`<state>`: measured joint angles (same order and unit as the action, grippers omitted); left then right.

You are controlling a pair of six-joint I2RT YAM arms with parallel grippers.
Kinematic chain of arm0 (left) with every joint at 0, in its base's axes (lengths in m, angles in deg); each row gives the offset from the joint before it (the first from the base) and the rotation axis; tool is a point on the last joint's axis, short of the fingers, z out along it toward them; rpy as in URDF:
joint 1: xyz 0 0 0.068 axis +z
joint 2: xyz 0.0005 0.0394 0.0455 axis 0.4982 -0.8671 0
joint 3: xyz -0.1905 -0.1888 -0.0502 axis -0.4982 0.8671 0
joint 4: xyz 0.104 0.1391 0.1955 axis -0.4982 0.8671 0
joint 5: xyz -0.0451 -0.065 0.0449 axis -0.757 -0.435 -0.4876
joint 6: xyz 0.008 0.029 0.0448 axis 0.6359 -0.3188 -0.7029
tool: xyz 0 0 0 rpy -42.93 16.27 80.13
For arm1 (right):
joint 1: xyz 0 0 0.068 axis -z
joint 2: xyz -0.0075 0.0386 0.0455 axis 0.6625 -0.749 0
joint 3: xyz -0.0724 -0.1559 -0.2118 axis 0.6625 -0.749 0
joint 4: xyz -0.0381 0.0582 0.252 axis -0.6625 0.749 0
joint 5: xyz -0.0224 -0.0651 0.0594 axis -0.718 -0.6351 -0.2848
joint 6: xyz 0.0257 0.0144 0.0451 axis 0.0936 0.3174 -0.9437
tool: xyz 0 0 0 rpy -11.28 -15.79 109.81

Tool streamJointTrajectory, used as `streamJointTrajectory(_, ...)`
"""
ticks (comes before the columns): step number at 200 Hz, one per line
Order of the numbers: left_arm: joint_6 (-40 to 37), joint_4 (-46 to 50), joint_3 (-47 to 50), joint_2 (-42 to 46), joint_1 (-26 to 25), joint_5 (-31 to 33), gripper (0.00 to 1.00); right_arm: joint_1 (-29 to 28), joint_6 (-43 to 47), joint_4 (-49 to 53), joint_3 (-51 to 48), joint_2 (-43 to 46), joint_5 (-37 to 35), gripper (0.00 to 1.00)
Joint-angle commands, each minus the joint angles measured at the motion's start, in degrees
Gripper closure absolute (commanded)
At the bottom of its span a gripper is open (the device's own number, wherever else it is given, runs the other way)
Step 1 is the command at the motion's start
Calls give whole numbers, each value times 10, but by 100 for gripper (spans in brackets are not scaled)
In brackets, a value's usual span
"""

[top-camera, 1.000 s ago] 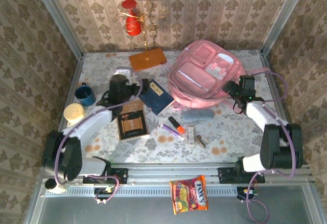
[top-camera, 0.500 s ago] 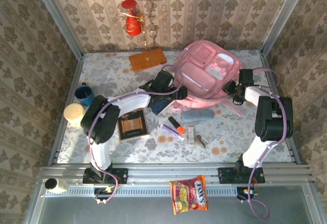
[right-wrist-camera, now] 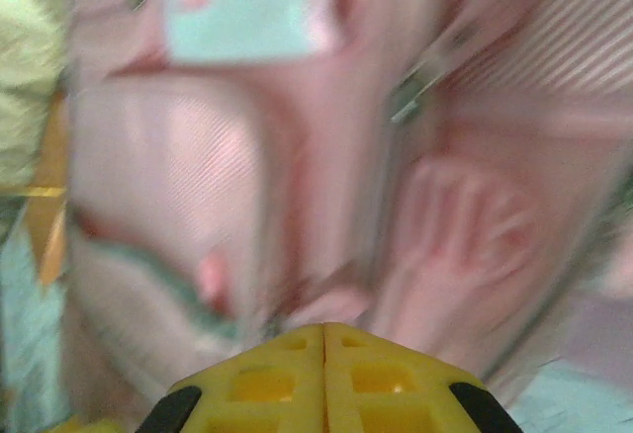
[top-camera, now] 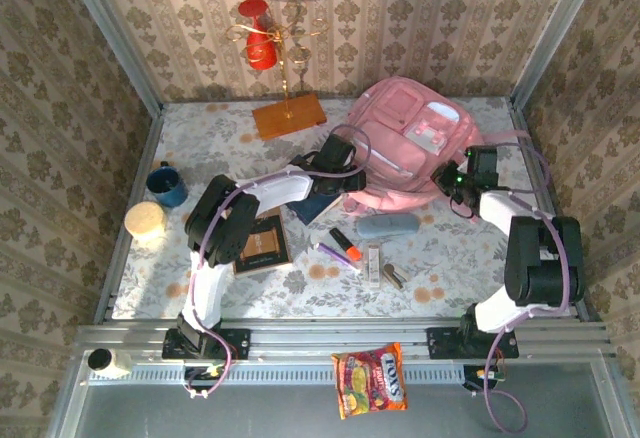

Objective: Pack the student bag

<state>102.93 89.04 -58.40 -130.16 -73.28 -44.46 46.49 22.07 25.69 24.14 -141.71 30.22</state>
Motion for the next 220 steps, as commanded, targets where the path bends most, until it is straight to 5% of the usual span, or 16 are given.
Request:
streamJointTrajectory(1,-24,-11,5,19,12,-22,86,-13,-27,-28,-19,38,62,91)
streamJointTrajectory(23,-57,-20,16,48,28,-59,100,-11,13,25,-25,79,42,88)
streamJointTrajectory(37,-72,-21,17,61,37,-82,100,-5,68,92,-12,112,-26,79)
streamJointTrajectory(71,-98,-25,35,102,47,-113,100,46,121,159,21,116,-160,40)
streamJointTrajectory(134,-141,11,15,145,83,-156,100,91,53,113,119,-83,7,22)
streamJointTrajectory(182,-146,15,39,162,123,-177,100,90,-7,36,141,-170,104,32)
streamJointTrajectory(220,-139,8,43,149,157,-184,100,90,-101,-120,73,-170,183,74)
